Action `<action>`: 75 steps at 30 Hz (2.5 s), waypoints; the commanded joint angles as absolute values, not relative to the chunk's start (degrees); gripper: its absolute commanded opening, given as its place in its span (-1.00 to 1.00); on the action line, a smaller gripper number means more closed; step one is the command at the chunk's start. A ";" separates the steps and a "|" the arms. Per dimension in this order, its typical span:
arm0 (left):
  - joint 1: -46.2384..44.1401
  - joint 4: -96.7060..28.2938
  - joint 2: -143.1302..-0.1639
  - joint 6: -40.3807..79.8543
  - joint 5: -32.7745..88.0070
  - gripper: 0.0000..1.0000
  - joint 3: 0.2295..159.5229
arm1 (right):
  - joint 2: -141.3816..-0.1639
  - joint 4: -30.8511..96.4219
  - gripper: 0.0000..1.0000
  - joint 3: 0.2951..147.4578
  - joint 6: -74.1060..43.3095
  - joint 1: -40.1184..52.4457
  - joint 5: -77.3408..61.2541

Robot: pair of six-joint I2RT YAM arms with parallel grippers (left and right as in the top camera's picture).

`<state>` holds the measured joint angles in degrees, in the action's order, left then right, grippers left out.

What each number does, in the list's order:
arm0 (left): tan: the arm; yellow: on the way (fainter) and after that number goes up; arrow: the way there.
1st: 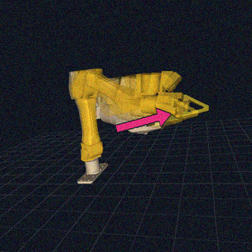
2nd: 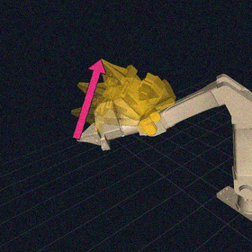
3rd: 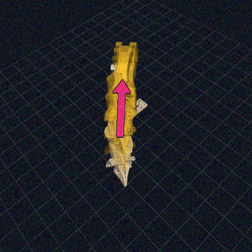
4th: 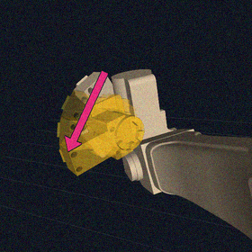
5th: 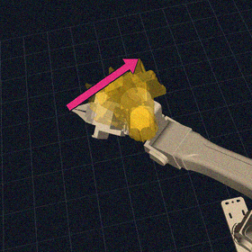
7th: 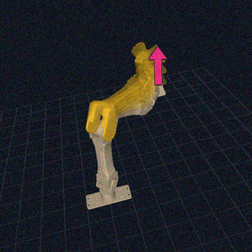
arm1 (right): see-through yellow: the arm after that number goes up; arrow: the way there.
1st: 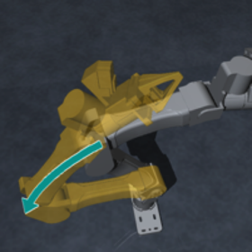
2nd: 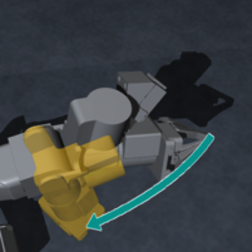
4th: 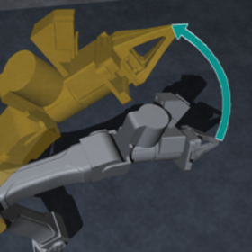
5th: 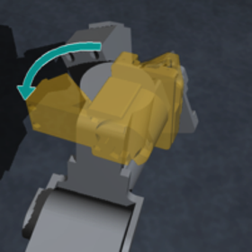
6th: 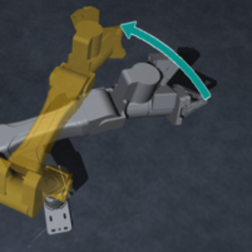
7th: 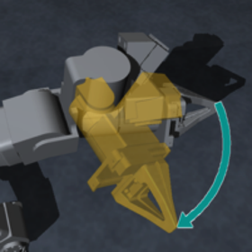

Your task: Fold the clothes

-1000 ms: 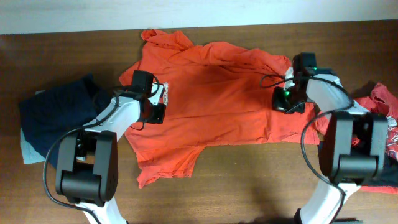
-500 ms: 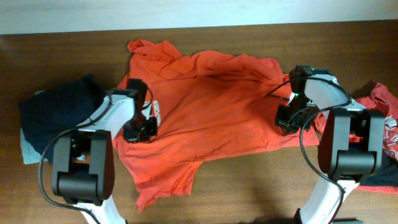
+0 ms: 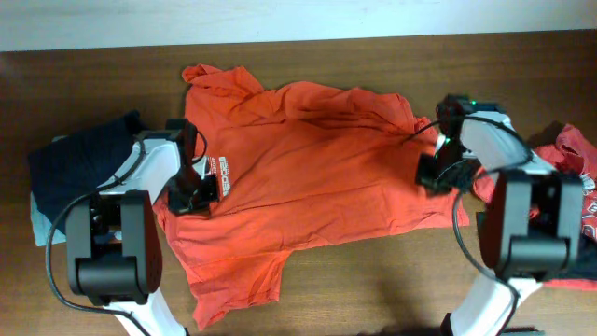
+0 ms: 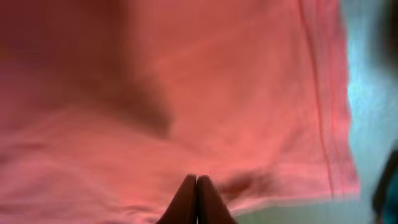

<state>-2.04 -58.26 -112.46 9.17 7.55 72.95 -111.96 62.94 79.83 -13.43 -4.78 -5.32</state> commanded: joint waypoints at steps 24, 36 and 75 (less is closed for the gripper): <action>-3.75 -46.06 -112.49 4.19 8.14 -0.66 78.85 | -124.05 51.33 -0.92 73.97 -17.17 -0.80 0.58; -3.75 -47.37 -112.49 1.61 8.16 -0.66 78.85 | -111.77 66.43 -0.92 72.16 -27.53 -1.48 5.89; -10.37 -45.01 -122.32 -8.69 7.77 -0.61 78.35 | -116.33 22.72 -0.04 72.31 -7.51 -13.15 -11.68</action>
